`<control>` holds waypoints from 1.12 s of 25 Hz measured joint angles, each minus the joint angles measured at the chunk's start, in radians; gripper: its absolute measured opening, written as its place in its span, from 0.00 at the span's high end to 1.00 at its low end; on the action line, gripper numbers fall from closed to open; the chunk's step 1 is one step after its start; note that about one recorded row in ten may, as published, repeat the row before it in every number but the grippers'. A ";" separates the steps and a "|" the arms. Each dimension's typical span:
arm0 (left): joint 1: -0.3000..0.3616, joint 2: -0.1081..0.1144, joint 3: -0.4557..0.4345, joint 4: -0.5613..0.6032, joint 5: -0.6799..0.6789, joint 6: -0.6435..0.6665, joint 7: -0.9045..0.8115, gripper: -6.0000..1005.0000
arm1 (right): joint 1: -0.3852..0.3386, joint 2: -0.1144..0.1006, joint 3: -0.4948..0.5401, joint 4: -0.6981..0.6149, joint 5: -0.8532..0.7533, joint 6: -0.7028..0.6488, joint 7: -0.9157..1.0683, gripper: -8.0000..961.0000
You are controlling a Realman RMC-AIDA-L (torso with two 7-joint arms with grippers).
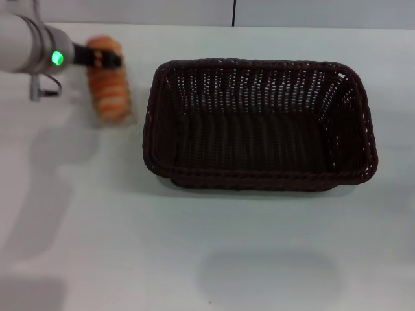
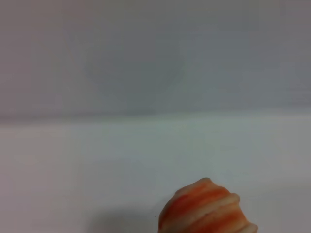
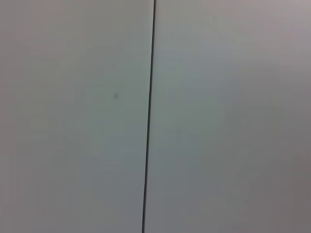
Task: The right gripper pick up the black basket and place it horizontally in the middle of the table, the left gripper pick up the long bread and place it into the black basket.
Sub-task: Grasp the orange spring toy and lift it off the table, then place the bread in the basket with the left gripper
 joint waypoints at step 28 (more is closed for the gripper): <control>0.037 -0.003 -0.082 -0.228 -0.857 -0.386 0.642 0.66 | 0.005 -0.002 0.000 0.000 0.000 0.000 -0.001 0.61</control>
